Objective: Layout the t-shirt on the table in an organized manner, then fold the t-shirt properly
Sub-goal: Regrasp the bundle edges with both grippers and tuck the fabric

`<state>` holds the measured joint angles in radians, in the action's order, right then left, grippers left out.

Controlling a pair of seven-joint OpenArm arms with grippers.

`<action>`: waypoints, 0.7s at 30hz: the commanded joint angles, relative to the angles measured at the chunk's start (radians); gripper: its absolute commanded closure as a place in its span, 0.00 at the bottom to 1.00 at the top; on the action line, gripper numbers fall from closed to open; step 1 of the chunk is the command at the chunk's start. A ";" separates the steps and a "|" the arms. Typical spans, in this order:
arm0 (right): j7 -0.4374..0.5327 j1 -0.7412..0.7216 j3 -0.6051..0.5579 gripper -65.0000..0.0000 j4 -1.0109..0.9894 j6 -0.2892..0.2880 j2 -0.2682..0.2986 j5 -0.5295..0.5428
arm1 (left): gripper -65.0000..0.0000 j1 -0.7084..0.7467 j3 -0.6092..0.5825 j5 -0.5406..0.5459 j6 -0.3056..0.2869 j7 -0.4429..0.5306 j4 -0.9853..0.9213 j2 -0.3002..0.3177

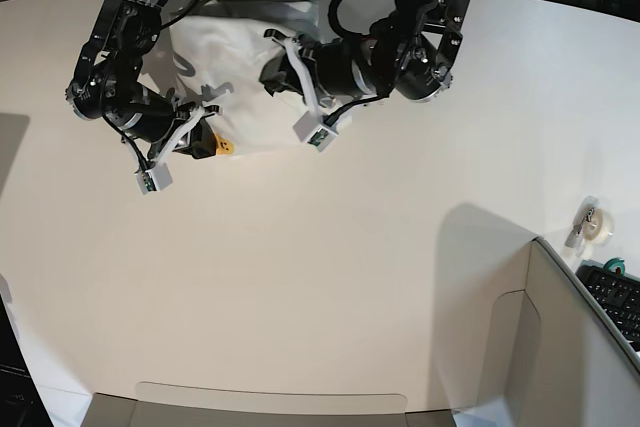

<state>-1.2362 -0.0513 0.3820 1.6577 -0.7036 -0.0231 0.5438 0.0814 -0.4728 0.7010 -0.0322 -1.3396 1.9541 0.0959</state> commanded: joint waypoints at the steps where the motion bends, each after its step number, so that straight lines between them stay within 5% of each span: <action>1: 0.020 -0.029 0.001 1.00 0.016 0.005 0.001 0.002 | 1.00 -0.001 -0.002 0.018 -0.002 -0.010 0.011 0.011; 12: 0.022 -0.083 0.010 1.00 0.016 0.005 -0.005 -0.127 | 1.00 0.096 -0.094 0.022 -0.002 -0.022 0.011 0.184; 21: 0.022 -0.088 0.013 1.00 0.019 0.005 -0.025 -0.123 | 1.00 0.091 -0.099 0.026 -0.004 -0.011 0.132 0.301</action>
<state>-1.2339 -0.1196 0.3950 1.6562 -0.7036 -0.0532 0.4019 0.1791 -0.5793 0.7124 -0.0364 -1.3602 2.0705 0.3931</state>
